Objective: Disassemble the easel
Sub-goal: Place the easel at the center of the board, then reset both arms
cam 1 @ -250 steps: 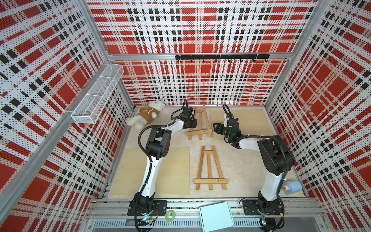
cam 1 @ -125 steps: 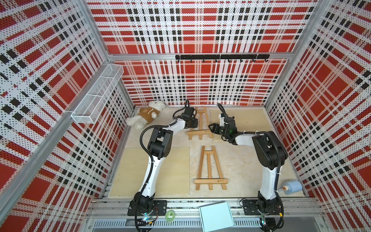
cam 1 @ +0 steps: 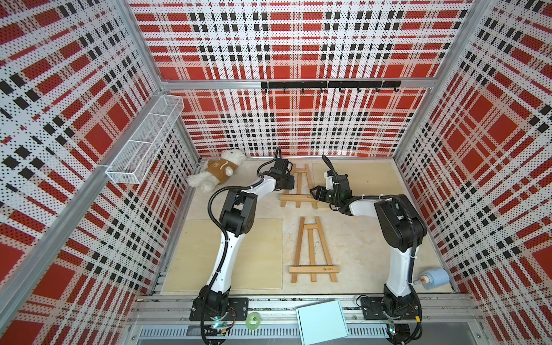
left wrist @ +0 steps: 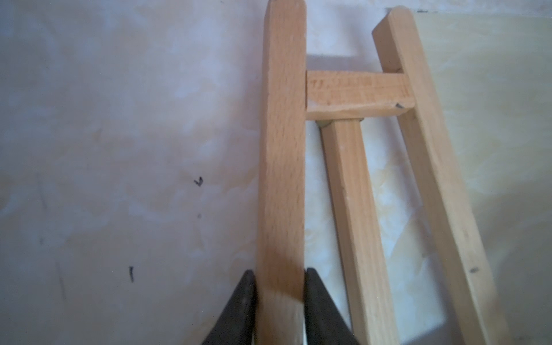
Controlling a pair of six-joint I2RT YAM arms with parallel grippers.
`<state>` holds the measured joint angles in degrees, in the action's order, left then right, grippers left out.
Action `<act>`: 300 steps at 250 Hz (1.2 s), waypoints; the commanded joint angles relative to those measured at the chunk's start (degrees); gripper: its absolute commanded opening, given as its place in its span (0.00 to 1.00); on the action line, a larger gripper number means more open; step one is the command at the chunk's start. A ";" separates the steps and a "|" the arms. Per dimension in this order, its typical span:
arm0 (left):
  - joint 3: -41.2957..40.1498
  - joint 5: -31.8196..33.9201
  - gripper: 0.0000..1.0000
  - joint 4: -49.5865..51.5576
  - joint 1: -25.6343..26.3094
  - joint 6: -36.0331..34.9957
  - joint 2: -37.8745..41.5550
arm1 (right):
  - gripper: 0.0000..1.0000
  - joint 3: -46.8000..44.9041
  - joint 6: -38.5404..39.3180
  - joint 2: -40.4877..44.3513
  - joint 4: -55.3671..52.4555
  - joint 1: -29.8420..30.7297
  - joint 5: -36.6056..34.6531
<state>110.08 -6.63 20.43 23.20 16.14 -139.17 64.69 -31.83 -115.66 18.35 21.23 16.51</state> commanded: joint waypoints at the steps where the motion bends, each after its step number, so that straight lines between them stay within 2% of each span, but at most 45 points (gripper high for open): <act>1: 0.68 -0.50 0.33 0.08 -0.08 0.35 0.77 | 0.49 2.11 2.37 0.25 -0.43 0.09 0.24; 57: -2.35 -1.79 0.45 -0.31 -0.92 0.37 7.23 | 0.51 1.50 5.86 7.90 -5.15 0.06 -3.68; 142: -11.65 -0.58 0.51 -2.07 -2.57 -3.14 22.16 | 0.64 -1.50 20.49 26.06 -16.76 0.01 -17.31; 236: -28.17 7.23 0.57 -3.00 -4.47 -7.55 43.31 | 0.92 -13.25 30.82 42.75 -17.65 -0.44 -34.95; 259: -32.84 10.89 0.64 -4.05 -4.91 -9.37 48.73 | 1.00 -15.79 31.82 44.71 -16.94 -0.33 -40.90; 296: -40.60 15.42 0.80 -6.69 -5.45 -11.49 56.55 | 1.00 -20.99 34.18 46.70 -12.42 -1.92 -44.13; 300: -41.35 15.74 0.82 -6.83 -7.01 -11.49 57.26 | 1.00 -21.61 34.18 46.88 -11.61 -2.17 -44.28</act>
<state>72.93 3.66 16.45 18.39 7.14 -87.31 46.72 -1.26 -70.81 0.84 20.47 -21.80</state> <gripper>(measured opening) 0.765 0.998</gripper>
